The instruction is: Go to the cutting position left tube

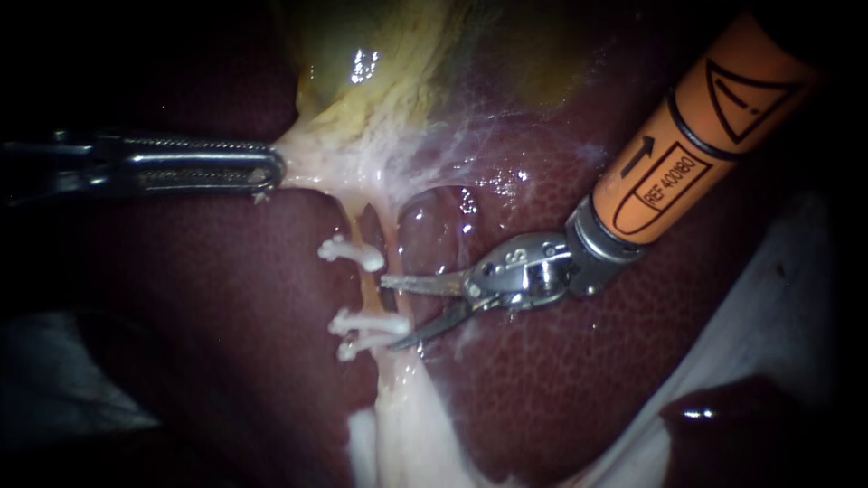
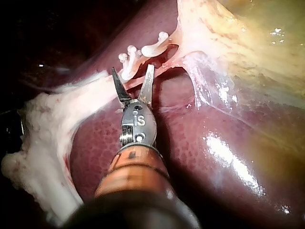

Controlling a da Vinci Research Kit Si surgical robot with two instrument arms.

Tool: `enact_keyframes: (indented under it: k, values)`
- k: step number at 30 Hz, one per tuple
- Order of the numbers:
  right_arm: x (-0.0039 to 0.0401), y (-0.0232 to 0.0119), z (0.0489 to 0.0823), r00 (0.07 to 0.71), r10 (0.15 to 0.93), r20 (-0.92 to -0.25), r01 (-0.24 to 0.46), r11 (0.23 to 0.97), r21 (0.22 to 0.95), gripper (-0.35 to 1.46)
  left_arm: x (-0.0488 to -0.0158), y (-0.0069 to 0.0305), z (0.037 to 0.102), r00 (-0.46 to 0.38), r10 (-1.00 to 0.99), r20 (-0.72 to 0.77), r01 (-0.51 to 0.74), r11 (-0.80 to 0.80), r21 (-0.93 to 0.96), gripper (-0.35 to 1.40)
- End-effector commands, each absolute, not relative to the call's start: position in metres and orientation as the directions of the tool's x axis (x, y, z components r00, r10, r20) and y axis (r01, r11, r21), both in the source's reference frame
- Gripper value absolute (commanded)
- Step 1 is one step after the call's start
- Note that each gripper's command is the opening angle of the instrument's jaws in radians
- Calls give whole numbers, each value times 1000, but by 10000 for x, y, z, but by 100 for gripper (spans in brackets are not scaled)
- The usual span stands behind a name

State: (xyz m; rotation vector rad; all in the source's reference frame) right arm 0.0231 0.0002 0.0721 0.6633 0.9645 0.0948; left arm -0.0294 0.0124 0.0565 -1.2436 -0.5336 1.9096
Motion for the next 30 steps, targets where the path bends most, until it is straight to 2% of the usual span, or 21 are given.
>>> enact_keyframes:
  k: [1, 10, 19, 30]
  values:
    - [233, 2, 721, 582, 361, -729, 210, 799, 563, 140, -294, 124, 565, -217, 791, -572, -381, -608, -697, -35]
    - [240, 3, 720, 556, 397, -730, 219, 777, 590, 140, -294, 124, 564, -217, 791, -572, -381, -608, -697, -35]
    - [266, 6, 720, 522, 431, -736, 242, 752, 613, 140, -294, 124, 564, -217, 791, -572, -381, -608, -697, -35]
    - [293, 9, 720, 497, 471, -729, 231, 738, 634, 140, -294, 124, 564, -217, 791, -571, -381, -608, -697, -35]
